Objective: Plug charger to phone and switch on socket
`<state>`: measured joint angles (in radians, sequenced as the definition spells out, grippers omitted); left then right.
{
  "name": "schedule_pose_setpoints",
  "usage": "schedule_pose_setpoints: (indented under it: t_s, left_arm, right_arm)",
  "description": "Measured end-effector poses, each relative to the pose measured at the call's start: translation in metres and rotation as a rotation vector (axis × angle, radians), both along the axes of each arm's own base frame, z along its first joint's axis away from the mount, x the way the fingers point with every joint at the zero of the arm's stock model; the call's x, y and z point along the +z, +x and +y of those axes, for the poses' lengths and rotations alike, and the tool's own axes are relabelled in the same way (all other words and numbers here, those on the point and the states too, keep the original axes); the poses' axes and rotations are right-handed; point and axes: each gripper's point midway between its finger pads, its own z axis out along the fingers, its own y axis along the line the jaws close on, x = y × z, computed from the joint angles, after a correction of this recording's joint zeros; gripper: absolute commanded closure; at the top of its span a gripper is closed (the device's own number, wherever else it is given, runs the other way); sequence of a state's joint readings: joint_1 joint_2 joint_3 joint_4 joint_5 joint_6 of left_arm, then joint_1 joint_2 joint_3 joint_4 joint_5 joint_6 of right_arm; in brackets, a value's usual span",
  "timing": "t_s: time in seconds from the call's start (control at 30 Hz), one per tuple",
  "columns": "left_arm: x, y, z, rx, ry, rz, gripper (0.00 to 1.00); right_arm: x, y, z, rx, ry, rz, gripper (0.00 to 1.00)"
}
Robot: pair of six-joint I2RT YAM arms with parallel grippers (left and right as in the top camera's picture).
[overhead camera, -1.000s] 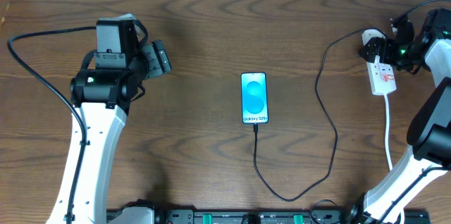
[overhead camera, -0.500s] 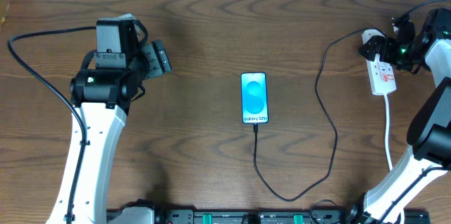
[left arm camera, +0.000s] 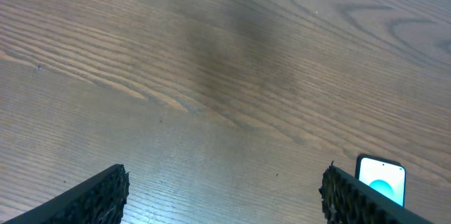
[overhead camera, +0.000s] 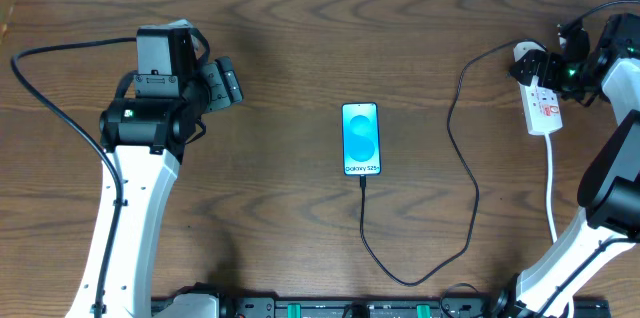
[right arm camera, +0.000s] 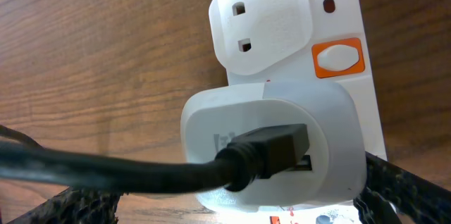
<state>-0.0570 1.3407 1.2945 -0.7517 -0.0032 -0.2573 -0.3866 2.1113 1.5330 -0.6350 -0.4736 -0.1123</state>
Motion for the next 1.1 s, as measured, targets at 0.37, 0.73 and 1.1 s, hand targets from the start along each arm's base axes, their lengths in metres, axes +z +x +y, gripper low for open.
schedule_pose_setpoints:
  t_s: [0.37,0.73,1.1]
  left_arm:
    - [0.000,0.000,0.000,0.000,0.000,0.000,0.13]
    - [0.000,0.000,0.000,0.000,0.000,0.000,0.13]
    - [0.000,0.000,0.000,0.000,0.000,0.000,0.13]
  right_arm:
    - [-0.001,-0.003,0.002,-0.013,0.005,-0.015,0.01]
    - [0.000,-0.015,0.011,-0.041,0.017,0.049,0.01]
    - [0.045,-0.056,0.007,-0.199,-0.111,0.137,0.01]
